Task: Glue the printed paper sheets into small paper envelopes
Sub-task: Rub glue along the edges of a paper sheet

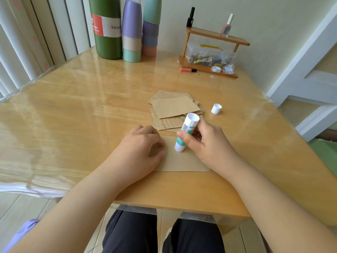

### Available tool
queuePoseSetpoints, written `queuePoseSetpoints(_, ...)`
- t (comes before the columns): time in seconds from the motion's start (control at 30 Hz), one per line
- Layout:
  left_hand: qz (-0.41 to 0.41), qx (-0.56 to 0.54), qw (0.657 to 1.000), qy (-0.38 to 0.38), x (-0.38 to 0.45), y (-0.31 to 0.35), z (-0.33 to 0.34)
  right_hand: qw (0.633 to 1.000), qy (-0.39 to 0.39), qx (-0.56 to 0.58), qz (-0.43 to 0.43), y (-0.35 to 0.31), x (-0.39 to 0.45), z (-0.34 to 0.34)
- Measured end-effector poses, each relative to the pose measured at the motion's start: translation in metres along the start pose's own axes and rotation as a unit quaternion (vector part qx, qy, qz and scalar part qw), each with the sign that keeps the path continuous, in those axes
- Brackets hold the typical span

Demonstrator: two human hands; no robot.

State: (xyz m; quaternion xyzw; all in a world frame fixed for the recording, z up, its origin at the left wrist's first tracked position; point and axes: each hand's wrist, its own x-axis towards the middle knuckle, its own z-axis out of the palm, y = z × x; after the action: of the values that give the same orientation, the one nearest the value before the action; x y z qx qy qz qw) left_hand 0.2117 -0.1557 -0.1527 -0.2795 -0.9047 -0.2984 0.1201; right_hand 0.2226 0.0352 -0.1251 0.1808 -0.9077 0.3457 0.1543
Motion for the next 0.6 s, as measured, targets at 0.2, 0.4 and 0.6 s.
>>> queuePoseSetpoints(0.2,0.004,-0.001,1.0,0.002,0.0,0.0,-0.001,1.0,0.001,-0.001,0.008,0.002,0.018,0.004)
queuePoseSetpoints(0.4,0.006,-0.002,1.0,0.011,0.0,0.0,0.0,1.0,0.003,0.0,0.015,0.0,0.025,0.006)
queuePoseSetpoints(0.6,0.005,-0.001,1.0,0.008,0.0,-0.001,0.0,1.0,0.014,-0.003,0.02,-0.001,0.021,0.007)
